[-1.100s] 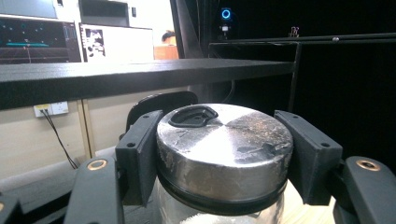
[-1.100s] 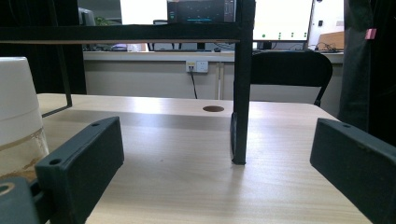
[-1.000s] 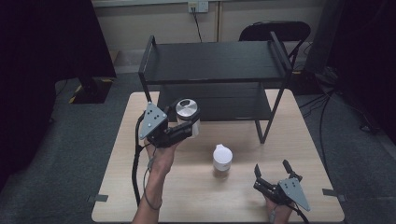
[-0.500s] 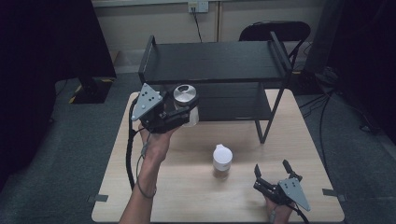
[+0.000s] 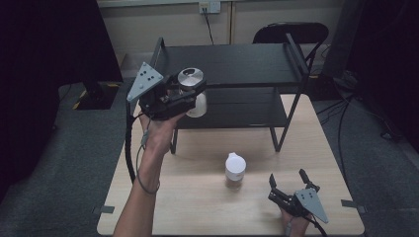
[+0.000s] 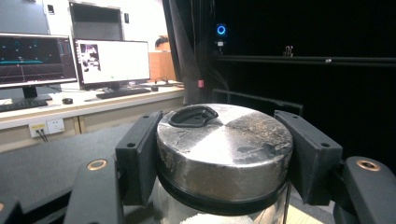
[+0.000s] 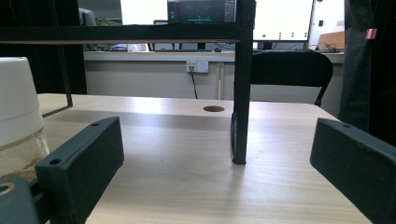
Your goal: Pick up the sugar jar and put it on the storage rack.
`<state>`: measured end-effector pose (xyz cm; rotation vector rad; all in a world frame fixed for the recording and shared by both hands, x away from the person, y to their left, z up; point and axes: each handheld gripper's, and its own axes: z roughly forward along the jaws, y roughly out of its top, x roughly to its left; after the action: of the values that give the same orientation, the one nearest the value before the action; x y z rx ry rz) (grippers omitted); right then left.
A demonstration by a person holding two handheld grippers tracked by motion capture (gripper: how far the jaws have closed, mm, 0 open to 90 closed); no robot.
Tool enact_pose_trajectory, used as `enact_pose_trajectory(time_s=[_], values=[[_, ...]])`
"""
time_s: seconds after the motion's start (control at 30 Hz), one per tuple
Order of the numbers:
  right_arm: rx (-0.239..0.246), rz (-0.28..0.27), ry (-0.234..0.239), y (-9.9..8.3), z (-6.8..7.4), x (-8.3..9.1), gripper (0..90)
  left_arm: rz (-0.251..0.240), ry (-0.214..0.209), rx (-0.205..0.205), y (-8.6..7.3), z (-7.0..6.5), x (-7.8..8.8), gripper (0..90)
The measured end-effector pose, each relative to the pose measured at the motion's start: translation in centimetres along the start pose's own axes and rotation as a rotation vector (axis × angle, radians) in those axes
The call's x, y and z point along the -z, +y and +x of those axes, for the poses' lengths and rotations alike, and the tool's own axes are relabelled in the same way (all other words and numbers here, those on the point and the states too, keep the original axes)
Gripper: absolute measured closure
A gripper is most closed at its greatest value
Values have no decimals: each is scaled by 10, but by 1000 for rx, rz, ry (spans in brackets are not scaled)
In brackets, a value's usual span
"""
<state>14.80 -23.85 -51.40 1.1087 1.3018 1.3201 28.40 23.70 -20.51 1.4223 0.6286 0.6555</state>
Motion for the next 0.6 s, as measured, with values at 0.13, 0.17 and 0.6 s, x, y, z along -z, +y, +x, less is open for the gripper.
enact_pose_trajectory(time_s=[0.13, 0.17, 0.6], values=[[-1, 0, 1, 0, 0, 0, 15, -3, 7, 6, 11, 4, -5, 356], [-1, 0, 1, 0, 0, 0, 15, -1, 16, 0, 14, 4, -6, 356], [-3, -1, 3, 0, -1, 0, 15, -3, 95, 27, 23, 9, -36, 356]])
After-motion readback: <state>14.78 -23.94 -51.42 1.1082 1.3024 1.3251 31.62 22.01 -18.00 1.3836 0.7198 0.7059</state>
